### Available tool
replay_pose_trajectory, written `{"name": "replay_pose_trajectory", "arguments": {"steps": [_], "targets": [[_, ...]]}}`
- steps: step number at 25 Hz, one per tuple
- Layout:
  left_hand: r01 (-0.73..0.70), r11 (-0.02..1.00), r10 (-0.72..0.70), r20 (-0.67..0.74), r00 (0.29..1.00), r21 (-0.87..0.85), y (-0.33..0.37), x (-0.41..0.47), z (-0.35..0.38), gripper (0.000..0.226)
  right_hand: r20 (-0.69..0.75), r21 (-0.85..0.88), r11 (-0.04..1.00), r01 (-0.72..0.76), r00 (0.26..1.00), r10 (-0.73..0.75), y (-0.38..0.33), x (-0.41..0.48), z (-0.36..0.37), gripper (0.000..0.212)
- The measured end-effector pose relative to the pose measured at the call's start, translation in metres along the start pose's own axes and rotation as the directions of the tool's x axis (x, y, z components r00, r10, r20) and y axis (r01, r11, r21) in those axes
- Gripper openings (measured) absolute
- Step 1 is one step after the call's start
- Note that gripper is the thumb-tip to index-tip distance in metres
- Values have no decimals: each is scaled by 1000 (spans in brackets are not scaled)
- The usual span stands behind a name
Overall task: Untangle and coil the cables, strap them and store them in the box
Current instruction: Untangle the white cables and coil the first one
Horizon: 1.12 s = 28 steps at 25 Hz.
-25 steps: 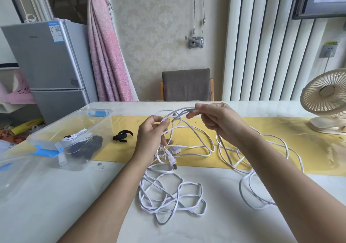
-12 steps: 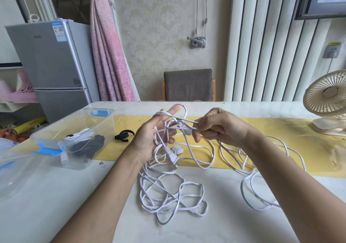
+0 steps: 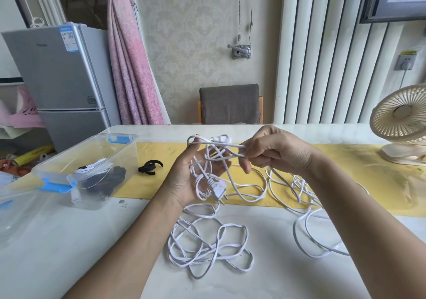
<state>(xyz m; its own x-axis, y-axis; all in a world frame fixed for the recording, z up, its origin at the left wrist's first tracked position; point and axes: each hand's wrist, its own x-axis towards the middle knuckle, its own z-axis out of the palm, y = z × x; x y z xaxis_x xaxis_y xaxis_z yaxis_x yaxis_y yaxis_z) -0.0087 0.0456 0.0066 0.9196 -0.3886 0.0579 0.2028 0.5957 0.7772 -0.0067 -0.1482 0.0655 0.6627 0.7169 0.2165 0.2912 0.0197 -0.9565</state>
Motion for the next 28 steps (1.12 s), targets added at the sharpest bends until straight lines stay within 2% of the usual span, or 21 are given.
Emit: {"name": "replay_pose_trajectory", "arguments": {"steps": [3, 6, 7, 9, 10, 12, 13, 14, 15, 17, 19, 22, 25, 26, 28], "targets": [[-165, 986, 159, -232, 960, -4, 6, 0, -5, 52, -100, -41, 999, -33, 995, 28, -2, 1, -2, 46], [-211, 976, 189, -259, 947, -59, 11, 0, -6, 20, -188, -145, 986, -85, 980, 57, -3, 4, -2, 45], [-226, 970, 198, -250, 948, -89, 14, 0, -8, 24, -198, -200, 974, -104, 978, 63, -4, 4, -1, 38], [-256, 962, 226, -247, 942, -96, 20, 0, -13, 49, -193, -307, 942, -135, 978, 77, -6, 3, 0, 30], [-265, 961, 237, -249, 939, -83, 22, 0, -14, 49, -175, -364, 919, -152, 980, 93, -6, 3, 3, 27], [-301, 952, 272, -302, 914, -53, 24, 0, -13, 15, -110, -463, 865, -191, 981, 158, -4, 6, 15, 13], [-323, 946, 294, -322, 900, -37, 24, 0, -11, 14, -98, -495, 844, -206, 979, 181, 2, 10, 21, 8], [-322, 946, 293, -335, 895, -32, 25, -1, -9, 25, -129, -512, 831, -218, 976, 177, 10, 14, 28, 11], [-326, 944, 290, -333, 897, -57, 26, -1, -10, 30, -200, -509, 830, -228, 969, 144, 18, 19, 34, 14], [-326, 943, 285, -333, 899, -71, 27, -2, -7, 26, -379, -464, 852, -242, 924, 56, 31, 27, 44, 18], [-306, 952, 292, -328, 898, 11, 23, -2, -2, 22, -459, -447, 869, -212, 888, -19, 35, 30, 48, 13], [-281, 942, 321, -249, 914, 183, 16, -3, 4, 27, -510, -379, 912, -160, 858, -61, 34, 29, 43, 8], [-280, 840, 388, -154, 909, 464, 12, -3, 4, 30, -522, -222, 962, -161, 853, 22, 33, 27, 41, 8], [-277, 824, 391, -143, 909, 494, 12, -2, 3, 32, -509, -148, 977, -155, 859, 59, 32, 26, 41, 13], [-237, 854, 339, -148, 929, 464, 13, -1, 0, 38, -482, -27, 992, -124, 871, 96, 31, 26, 42, 22]]}}
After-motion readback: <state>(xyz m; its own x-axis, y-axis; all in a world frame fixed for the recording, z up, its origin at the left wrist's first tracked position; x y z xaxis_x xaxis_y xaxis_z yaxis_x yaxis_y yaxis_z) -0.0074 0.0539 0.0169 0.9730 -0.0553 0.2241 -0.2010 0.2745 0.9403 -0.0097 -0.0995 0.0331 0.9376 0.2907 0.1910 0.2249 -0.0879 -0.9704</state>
